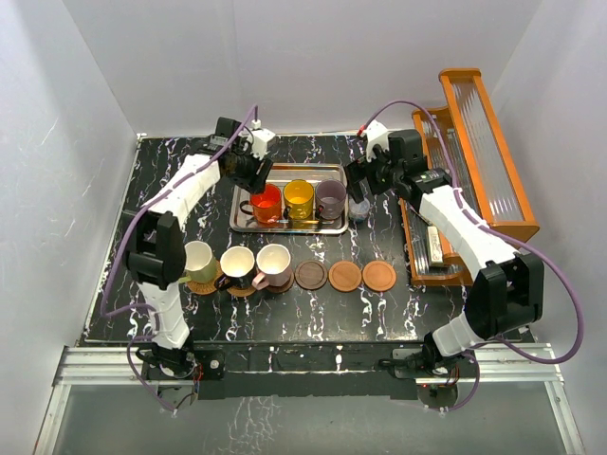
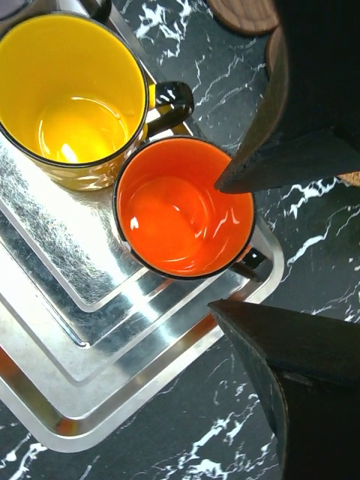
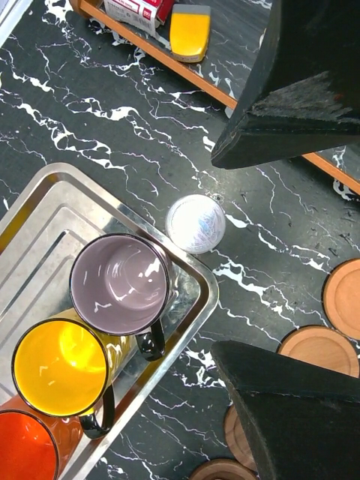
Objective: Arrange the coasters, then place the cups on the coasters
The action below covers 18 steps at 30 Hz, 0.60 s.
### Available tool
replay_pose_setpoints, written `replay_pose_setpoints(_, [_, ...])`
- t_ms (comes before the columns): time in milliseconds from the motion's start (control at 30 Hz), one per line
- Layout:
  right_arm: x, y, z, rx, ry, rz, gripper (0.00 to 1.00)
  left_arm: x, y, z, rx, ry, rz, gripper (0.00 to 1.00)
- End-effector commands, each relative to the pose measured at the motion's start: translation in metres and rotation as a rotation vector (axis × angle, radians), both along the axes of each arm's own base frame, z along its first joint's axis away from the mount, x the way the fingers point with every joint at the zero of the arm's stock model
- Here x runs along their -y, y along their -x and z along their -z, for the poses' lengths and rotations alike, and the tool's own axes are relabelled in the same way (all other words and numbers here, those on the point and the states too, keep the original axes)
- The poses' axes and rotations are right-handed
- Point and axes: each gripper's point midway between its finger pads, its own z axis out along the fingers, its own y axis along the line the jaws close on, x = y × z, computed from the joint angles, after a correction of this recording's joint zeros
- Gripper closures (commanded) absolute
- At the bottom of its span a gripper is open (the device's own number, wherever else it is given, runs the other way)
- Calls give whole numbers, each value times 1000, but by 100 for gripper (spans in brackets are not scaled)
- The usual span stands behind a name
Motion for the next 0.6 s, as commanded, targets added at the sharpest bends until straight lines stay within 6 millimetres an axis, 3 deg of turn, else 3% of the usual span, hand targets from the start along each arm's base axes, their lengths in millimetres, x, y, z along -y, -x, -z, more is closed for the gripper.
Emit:
replay_pose_setpoints(0, [1,-4,-33,125,-18,3,2,4,-2,2,-45,1,81,46])
replay_pose_setpoints(400, [3,0,-29,123,-16,13,2,7,-19,30,-128,-53,148,71])
replay_pose_setpoints(567, [3,0,-27,119,-17,12,2,10,-20,37,-156,-52,160,85])
